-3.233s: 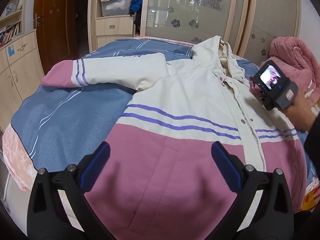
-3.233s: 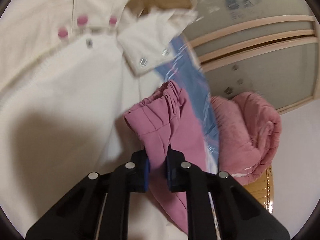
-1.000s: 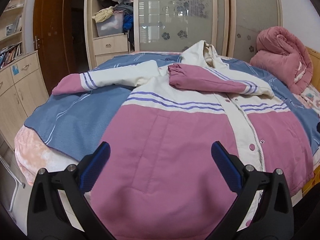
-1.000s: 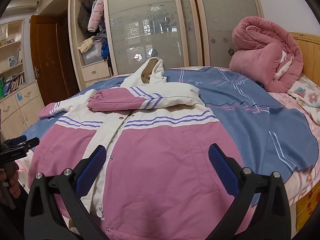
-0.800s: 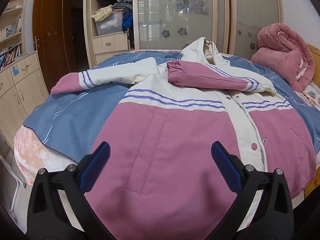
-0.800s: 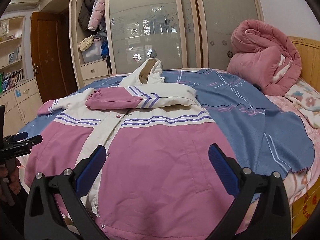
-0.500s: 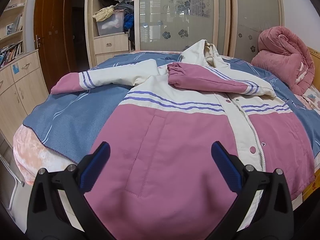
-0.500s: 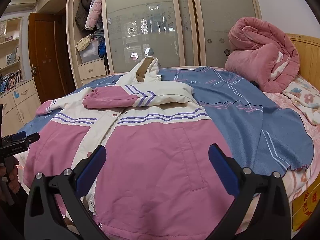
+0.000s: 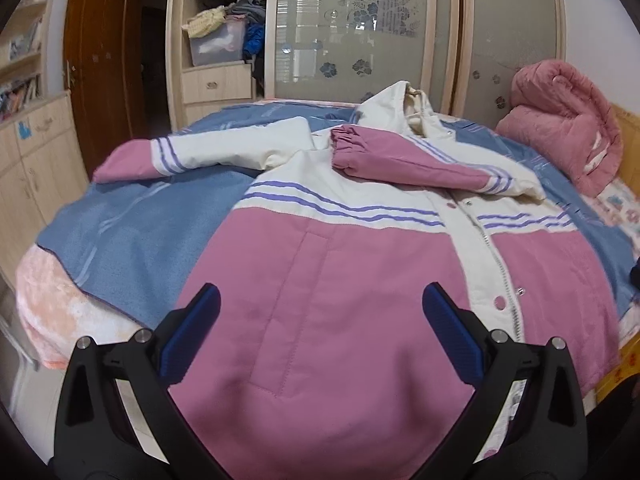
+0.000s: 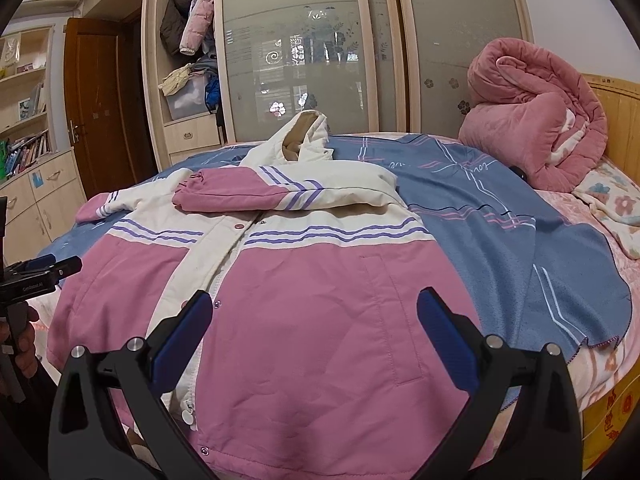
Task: Fold large clothes
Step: 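Grasp the other pink sleeve cuff with the left gripper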
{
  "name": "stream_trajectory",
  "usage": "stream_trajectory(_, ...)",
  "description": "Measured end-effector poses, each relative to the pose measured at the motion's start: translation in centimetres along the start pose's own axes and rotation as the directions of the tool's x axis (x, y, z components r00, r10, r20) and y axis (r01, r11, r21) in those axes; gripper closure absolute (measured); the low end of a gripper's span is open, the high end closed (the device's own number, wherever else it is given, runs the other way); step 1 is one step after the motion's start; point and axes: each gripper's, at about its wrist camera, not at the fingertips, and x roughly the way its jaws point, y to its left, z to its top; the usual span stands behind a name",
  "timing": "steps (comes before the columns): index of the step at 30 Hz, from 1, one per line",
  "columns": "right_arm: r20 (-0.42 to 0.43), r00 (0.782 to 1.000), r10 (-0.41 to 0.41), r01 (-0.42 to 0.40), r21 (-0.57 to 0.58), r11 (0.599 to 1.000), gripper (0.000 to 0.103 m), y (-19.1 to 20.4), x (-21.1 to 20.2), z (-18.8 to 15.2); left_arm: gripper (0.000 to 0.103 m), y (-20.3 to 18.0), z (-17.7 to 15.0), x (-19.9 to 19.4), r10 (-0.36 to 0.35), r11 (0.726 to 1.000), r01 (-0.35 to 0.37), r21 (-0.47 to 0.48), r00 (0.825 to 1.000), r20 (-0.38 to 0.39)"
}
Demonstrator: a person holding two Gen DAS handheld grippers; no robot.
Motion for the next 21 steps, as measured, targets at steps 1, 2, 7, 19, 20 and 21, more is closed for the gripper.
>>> stream_trajectory(1,0.0,1.0,0.001,-0.001,0.002,1.0,0.001,0.0,0.0,0.0,0.002,0.6,0.1,0.0,-0.016,0.999,0.016,-0.03,1.0,-0.002)
stream_trajectory(2,-0.002,1.0,0.003,-0.003,0.005,1.0,0.001,-0.1,0.1,0.0,0.002,1.1,0.2,0.1,-0.028,0.998,0.028,-0.055,1.0,-0.002)
stream_trajectory(7,-0.001,1.0,0.013,-0.013,0.005,1.0,0.001,-0.1,-0.2,-0.1,0.002,5.5,1.7,0.8,-0.091,0.968,0.065,-0.244,0.991,-0.099)
stream_trajectory(19,-0.02,0.999,0.045,-0.045,0.012,0.999,0.001,-0.2,0.2,0.0,0.002,22.5,7.1,1.0,-0.174,0.794,0.154,-0.588,0.985,0.023)
stream_trajectory(20,-0.022,0.999,0.047,-0.047,0.01,0.999,0.001,-0.1,0.3,0.0,0.002,24.2,7.4,1.5,-0.17,0.767,0.158,-0.622,0.985,0.041)
stream_trajectory(21,-0.024,0.999,0.049,-0.049,0.01,0.999,0.001,-0.1,0.3,0.0,0.002,26.6,7.8,2.3,-0.165,0.73,0.168,-0.662,0.984,0.067)
